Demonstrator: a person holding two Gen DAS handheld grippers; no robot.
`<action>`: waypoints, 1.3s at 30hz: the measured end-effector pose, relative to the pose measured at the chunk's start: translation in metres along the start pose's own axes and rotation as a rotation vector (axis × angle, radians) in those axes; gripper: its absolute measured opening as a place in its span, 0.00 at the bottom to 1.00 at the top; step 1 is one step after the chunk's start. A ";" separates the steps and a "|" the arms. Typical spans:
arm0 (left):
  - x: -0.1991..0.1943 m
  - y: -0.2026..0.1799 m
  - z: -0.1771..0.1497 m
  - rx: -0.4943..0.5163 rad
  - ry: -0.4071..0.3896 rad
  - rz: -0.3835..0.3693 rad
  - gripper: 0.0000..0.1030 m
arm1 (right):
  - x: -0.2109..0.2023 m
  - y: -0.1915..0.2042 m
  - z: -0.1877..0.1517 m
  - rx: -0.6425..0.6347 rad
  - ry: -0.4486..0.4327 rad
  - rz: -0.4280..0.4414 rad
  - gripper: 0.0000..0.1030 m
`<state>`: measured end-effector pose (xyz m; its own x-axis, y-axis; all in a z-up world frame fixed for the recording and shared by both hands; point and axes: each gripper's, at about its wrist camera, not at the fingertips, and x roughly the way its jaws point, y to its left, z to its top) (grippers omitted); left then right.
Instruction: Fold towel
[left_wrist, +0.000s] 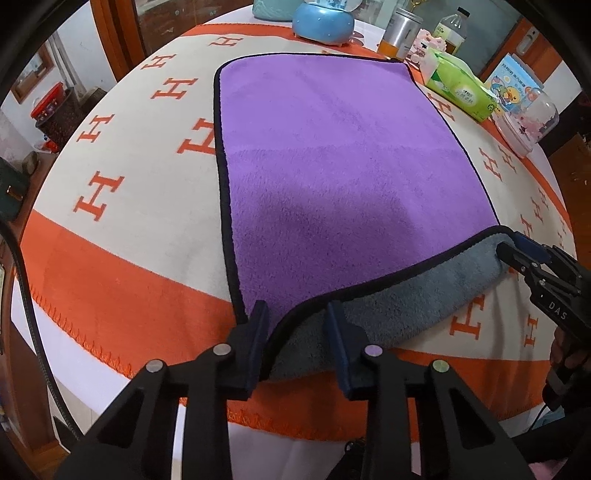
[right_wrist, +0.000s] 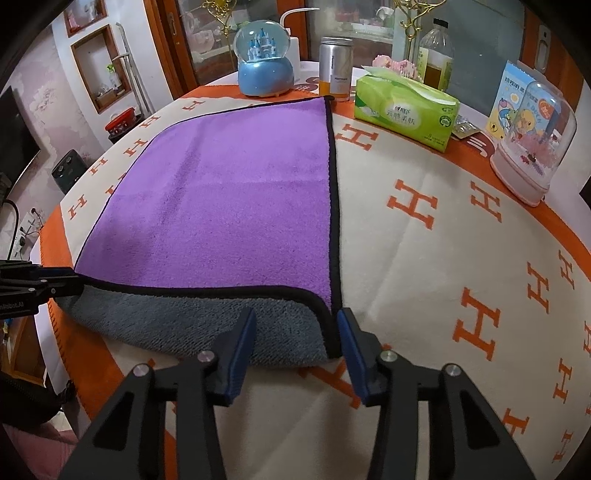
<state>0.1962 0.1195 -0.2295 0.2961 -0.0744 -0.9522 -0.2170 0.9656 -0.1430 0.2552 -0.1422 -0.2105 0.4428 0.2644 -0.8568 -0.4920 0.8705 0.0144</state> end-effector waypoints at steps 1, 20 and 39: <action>0.000 0.001 -0.001 -0.002 0.001 0.000 0.25 | 0.000 0.000 0.000 0.000 0.000 -0.001 0.39; -0.012 -0.001 -0.003 0.029 -0.001 0.008 0.06 | -0.008 -0.002 -0.002 -0.011 -0.013 -0.039 0.05; -0.053 -0.003 0.017 0.085 -0.096 0.013 0.05 | -0.033 0.002 0.015 -0.017 -0.105 -0.050 0.04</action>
<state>0.1968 0.1251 -0.1746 0.3827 -0.0416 -0.9230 -0.1432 0.9842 -0.1037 0.2502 -0.1428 -0.1742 0.5431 0.2633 -0.7973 -0.4793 0.8769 -0.0369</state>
